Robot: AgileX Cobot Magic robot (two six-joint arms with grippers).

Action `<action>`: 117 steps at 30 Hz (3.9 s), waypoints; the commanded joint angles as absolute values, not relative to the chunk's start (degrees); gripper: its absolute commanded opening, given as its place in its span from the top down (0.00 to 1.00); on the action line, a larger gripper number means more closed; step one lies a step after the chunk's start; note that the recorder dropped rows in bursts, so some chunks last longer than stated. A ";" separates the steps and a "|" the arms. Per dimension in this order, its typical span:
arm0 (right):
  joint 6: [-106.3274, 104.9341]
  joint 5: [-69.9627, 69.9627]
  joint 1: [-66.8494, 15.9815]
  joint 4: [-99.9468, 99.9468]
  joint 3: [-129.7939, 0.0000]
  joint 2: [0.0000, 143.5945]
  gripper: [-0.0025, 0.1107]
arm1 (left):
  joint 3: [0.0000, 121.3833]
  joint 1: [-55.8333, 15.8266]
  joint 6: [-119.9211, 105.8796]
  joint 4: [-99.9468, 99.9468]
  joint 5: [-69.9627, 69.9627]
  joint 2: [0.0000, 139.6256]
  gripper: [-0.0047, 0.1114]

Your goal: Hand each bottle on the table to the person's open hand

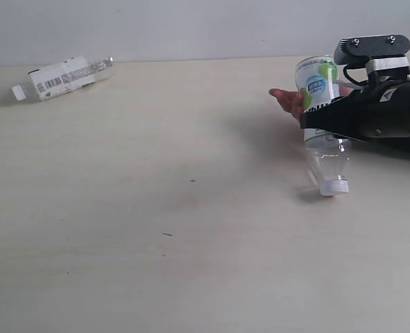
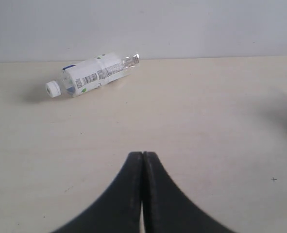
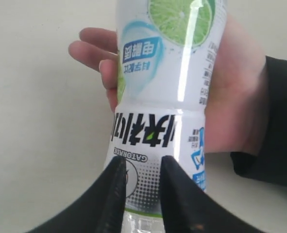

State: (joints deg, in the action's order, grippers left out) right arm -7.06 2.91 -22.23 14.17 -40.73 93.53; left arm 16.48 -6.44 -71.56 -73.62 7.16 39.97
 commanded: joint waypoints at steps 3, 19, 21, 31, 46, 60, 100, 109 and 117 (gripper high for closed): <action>-7.34 2.17 -21.99 14.67 -41.09 89.23 0.57 | 16.23 -6.29 -71.84 -73.70 7.30 39.72 0.96; -10.42 -17.14 -25.63 18.52 -40.96 67.55 0.52 | 16.23 -6.29 -71.84 -73.70 7.30 39.72 0.96; -10.42 -18.90 -27.39 18.52 -40.96 62.85 0.55 | 16.23 -6.29 -71.84 -73.70 7.30 39.72 0.96; -10.30 -17.74 -29.62 19.78 -30.49 34.19 0.98 | 16.23 -6.29 -71.84 -73.70 7.30 39.72 0.96; -10.60 -31.54 -29.62 16.72 -22.37 6.71 0.98 | 16.23 -6.29 -71.84 -73.70 7.30 39.72 0.96; -10.60 -31.56 -29.62 17.05 -22.37 6.71 0.98 | 16.23 -6.29 -71.84 -73.70 7.30 39.72 0.96; -10.60 -31.56 -29.62 17.44 -22.37 6.71 0.98 | 21.10 -6.29 -76.13 -88.76 3.89 39.81 0.96; -10.60 -31.56 -29.62 17.44 -22.37 6.71 0.98 | 42.70 -6.29 -83.78 -85.95 -3.68 50.00 0.96; -10.60 -31.56 -29.62 17.44 -22.37 6.71 0.98 | 67.98 -6.29 -88.88 -74.80 5.25 75.83 0.96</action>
State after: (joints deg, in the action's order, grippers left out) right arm -10.07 -31.90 -29.42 17.50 -22.59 6.97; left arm 62.32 -6.34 -85.46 -79.55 0.00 69.11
